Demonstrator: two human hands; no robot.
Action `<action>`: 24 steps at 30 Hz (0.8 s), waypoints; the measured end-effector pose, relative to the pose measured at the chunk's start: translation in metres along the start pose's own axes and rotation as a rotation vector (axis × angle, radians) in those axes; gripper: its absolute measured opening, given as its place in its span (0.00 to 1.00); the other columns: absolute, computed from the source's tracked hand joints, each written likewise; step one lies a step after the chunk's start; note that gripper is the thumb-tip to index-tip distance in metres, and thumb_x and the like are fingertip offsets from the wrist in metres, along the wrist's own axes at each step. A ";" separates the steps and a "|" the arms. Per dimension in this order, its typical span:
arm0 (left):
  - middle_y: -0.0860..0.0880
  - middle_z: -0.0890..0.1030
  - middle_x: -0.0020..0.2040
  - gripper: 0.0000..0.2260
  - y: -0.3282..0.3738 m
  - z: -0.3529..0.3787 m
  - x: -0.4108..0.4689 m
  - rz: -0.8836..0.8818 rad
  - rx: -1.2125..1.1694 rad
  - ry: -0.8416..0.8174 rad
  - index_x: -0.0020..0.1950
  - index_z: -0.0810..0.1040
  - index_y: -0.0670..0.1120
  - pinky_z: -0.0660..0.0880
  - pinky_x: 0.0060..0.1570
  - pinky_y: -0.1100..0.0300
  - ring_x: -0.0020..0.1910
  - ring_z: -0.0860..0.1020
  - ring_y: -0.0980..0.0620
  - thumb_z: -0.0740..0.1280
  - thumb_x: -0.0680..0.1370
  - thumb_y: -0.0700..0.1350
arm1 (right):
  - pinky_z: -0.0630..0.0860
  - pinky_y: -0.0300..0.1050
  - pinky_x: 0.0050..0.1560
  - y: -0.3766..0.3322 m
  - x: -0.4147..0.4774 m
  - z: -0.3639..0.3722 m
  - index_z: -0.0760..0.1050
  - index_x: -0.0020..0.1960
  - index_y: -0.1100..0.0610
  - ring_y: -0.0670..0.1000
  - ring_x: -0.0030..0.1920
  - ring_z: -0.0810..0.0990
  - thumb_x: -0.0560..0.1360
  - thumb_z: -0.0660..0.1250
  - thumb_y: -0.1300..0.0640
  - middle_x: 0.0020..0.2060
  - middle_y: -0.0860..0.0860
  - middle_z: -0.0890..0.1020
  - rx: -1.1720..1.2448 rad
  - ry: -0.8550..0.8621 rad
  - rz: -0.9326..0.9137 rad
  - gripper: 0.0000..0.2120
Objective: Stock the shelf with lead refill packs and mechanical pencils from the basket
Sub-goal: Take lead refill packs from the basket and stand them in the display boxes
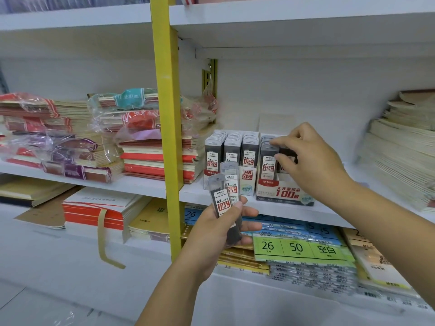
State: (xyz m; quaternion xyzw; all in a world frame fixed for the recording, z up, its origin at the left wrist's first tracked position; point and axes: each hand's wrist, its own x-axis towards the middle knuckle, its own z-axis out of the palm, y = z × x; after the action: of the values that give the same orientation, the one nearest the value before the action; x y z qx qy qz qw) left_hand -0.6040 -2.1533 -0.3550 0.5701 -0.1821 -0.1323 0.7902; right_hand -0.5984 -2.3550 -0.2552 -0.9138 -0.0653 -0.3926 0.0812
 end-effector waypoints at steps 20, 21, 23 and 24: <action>0.51 0.87 0.50 0.08 -0.007 0.009 -0.002 0.063 0.090 0.031 0.61 0.71 0.53 0.83 0.37 0.57 0.46 0.87 0.46 0.65 0.82 0.46 | 0.80 0.39 0.41 -0.018 -0.051 -0.016 0.74 0.50 0.37 0.45 0.46 0.84 0.77 0.68 0.60 0.47 0.45 0.85 0.990 0.200 0.220 0.16; 0.51 0.86 0.48 0.07 -0.007 0.009 -0.001 0.072 0.091 0.052 0.60 0.70 0.53 0.83 0.35 0.57 0.45 0.87 0.46 0.64 0.83 0.46 | 0.80 0.42 0.44 -0.015 -0.045 -0.022 0.73 0.50 0.38 0.47 0.47 0.83 0.77 0.68 0.60 0.47 0.47 0.84 0.953 0.233 0.184 0.16; 0.51 0.86 0.45 0.06 -0.008 0.008 0.001 0.069 0.110 0.078 0.59 0.70 0.52 0.82 0.33 0.57 0.43 0.87 0.46 0.63 0.83 0.47 | 0.81 0.48 0.49 -0.009 -0.032 -0.031 0.72 0.52 0.42 0.50 0.48 0.82 0.77 0.67 0.61 0.47 0.48 0.82 0.871 0.262 0.118 0.14; 0.51 0.86 0.44 0.05 -0.007 0.008 0.002 0.057 0.122 0.086 0.59 0.70 0.51 0.82 0.32 0.57 0.42 0.87 0.46 0.63 0.84 0.46 | 0.81 0.49 0.49 -0.006 -0.026 -0.034 0.71 0.52 0.45 0.50 0.48 0.81 0.77 0.67 0.62 0.47 0.48 0.80 0.824 0.256 0.093 0.13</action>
State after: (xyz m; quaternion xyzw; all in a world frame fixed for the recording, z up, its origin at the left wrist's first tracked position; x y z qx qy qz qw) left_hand -0.6057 -2.1630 -0.3596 0.6168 -0.1717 -0.0739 0.7646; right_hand -0.6412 -2.3571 -0.2501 -0.7509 -0.1645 -0.4399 0.4643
